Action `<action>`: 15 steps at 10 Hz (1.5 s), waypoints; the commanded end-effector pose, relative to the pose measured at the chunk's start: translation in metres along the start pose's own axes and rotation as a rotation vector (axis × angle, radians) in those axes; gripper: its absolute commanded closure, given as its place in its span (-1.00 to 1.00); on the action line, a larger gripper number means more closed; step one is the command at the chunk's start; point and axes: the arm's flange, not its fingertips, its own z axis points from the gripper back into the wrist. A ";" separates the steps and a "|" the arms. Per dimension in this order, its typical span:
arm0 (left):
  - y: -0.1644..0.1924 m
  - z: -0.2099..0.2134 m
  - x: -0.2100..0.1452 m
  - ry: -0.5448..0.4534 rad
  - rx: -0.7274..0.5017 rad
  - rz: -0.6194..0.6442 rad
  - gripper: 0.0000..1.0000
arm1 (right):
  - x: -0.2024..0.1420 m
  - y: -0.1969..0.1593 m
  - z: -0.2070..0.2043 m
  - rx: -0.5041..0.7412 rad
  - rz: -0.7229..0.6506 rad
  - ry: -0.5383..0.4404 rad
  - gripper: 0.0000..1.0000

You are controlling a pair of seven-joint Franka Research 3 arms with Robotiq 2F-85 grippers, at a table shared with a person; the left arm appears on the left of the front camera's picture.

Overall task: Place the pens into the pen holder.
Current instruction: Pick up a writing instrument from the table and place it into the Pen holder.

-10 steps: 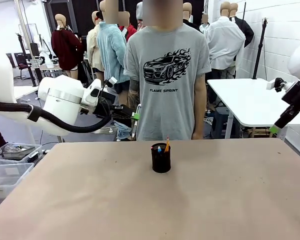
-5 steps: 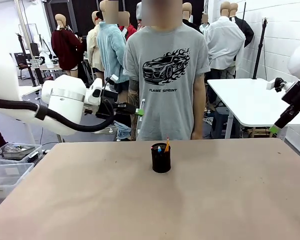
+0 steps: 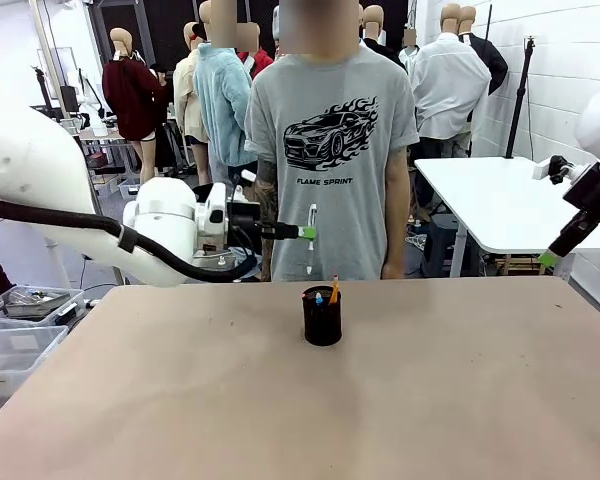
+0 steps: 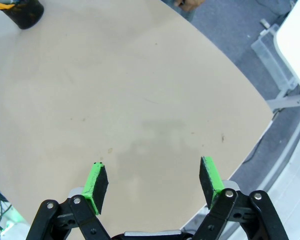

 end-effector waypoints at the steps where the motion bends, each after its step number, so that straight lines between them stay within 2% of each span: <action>1: 0.011 -0.018 -0.011 -0.018 -0.005 -0.025 1.00 | -0.002 -0.001 -0.002 0.001 0.015 -0.016 -0.83; 3: 0.012 -0.021 -0.022 -0.037 -0.031 -0.067 1.00 | -0.002 -0.001 -0.002 0.001 0.015 -0.016 -0.83; 10: -0.001 -0.009 -0.059 -0.027 -0.078 -0.069 1.00 | -0.002 -0.001 -0.002 0.001 0.015 -0.016 -0.83; 11: -0.004 -0.009 -0.061 -0.014 -0.072 -0.092 0.90 | -0.002 -0.001 -0.002 0.001 0.015 -0.016 -0.83; 12: -0.007 -0.008 -0.063 -0.006 -0.077 -0.099 0.67 | -0.002 -0.001 -0.002 0.001 0.015 -0.016 -0.83; 14: -0.010 -0.006 -0.067 -0.012 -0.084 -0.093 -0.12 | -0.002 -0.001 -0.002 0.001 0.015 -0.016 -0.83; 15: -0.011 -0.004 -0.066 -0.021 -0.090 -0.103 -0.39 | -0.002 -0.001 -0.002 0.001 0.015 -0.016 -0.83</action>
